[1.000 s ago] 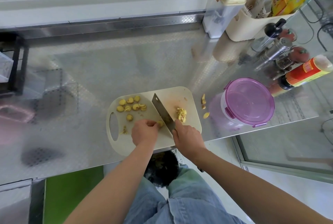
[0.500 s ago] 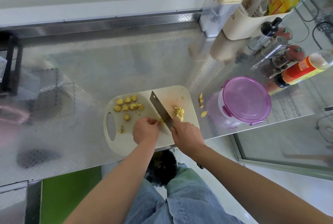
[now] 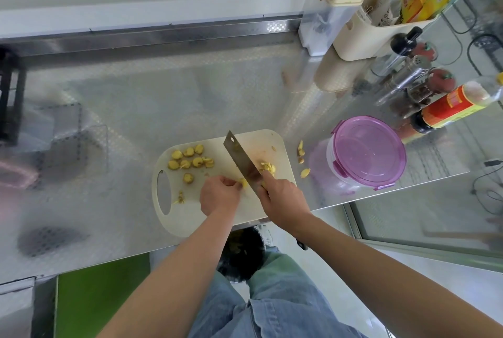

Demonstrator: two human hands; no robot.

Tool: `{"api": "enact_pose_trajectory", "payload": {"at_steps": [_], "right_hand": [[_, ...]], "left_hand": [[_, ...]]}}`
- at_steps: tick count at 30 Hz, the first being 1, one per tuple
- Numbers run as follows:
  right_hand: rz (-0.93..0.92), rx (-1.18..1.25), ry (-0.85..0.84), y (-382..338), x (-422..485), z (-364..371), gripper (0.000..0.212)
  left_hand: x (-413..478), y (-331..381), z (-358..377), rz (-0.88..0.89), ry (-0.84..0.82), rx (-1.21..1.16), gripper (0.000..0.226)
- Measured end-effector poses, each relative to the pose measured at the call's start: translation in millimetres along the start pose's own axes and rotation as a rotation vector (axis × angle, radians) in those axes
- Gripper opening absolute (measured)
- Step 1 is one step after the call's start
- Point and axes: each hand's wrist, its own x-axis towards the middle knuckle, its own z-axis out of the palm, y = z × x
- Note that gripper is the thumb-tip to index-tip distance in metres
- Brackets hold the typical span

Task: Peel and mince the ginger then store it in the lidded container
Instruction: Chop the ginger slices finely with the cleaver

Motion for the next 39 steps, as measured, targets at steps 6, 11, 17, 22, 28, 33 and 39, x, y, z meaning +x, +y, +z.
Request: {"api": "enact_pose_trajectory", "payload": {"at_steps": [6,11,17,22,28,33,39], "right_hand": [[0.004,-0.018,-0.046,-4.5,0.3,-0.8,0.021],[0.015,-0.001,-0.075,-6.2,-0.3,-3.9,0.021],[0.054,-0.026,-0.140,-11.5,4.9,-0.1,0.018],[0.082,-0.030,-0.142,-14.6,5.2,4.4,0.016],[0.075,0.036,-0.078,-13.7,15.3,4.5,0.020],[0.055,0.060,-0.043,-6.8,6.0,3.7,0.032],[0.043,0.057,-0.056,-7.1,2.9,5.6,0.024]], "left_hand": [[1.8,-0.6,1.2,0.013,-0.004,0.009,0.008],[3.5,-0.7,1.4,0.017,-0.016,0.007,0.006],[5.2,0.0,0.5,0.021,-0.041,0.013,0.007],[6.7,-0.1,-0.3,0.033,-0.053,0.021,0.007],[8.2,-1.5,-1.3,0.039,-0.065,0.012,0.008],[10.6,-3.4,-0.1,0.031,-0.076,-0.009,0.009],[10.5,-3.1,-0.1,0.021,-0.069,-0.006,0.007]]}}
